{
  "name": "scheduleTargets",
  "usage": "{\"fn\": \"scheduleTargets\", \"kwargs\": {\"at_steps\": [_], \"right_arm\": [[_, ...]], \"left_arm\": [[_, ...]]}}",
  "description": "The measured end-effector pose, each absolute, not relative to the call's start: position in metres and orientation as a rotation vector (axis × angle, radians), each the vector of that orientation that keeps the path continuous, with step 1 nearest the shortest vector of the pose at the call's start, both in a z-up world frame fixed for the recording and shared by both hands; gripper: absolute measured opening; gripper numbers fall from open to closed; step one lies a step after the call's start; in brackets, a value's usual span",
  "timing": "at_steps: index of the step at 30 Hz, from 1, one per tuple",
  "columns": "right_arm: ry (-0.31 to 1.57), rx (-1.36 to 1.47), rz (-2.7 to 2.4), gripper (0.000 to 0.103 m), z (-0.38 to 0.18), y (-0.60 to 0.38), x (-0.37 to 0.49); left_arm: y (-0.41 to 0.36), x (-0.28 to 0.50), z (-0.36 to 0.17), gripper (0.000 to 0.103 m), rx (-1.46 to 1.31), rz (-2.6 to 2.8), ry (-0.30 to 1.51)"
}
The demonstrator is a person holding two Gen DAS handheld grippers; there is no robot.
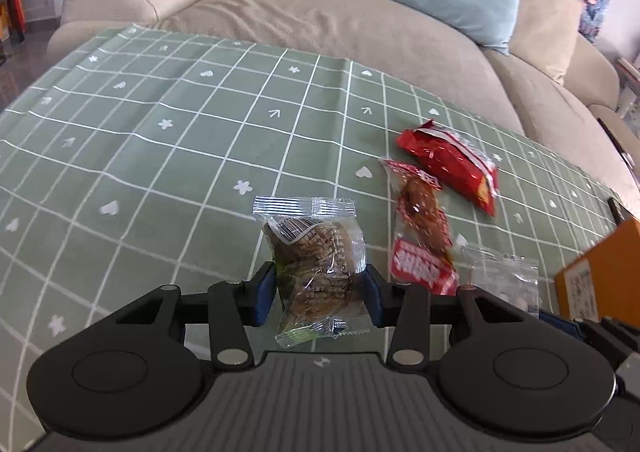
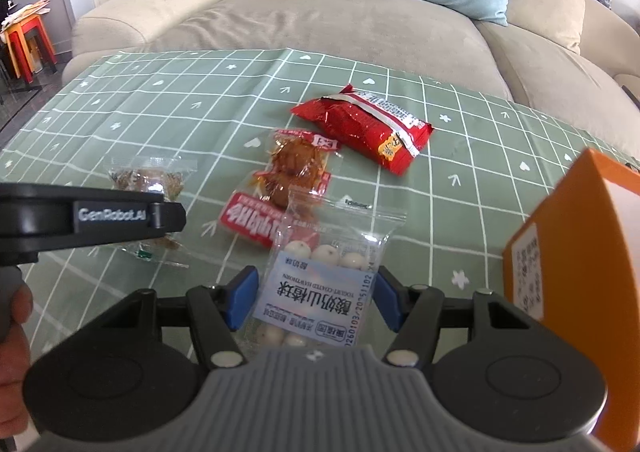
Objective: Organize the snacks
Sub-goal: 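Grasp the clear bag of white balls with the right gripper while the left gripper grasps the clear nut bag, then carry both clear bags over the orange box with both grippers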
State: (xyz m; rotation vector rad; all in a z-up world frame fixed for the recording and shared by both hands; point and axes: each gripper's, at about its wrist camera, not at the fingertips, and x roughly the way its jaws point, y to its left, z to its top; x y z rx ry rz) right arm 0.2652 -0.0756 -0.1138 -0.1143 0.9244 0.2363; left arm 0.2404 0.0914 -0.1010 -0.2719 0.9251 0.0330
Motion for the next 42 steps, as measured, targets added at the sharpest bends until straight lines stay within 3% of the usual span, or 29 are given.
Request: {"fn": "scheduleTargets", "kwargs": {"at_steps": [21,42], "right_arm": [[0.814,-0.164,0.279,0.060,-0.069,-0.115,0.150],[0.602,-0.118,0.145,0.060,0.002,-0.214,0.108]], "left_arm": [[0.036,0.135,-0.060,0.051,-0.159,-0.144,0.879],[-0.032,0.113,-0.007,0.051,-0.108,-0.272,0.767]]}}
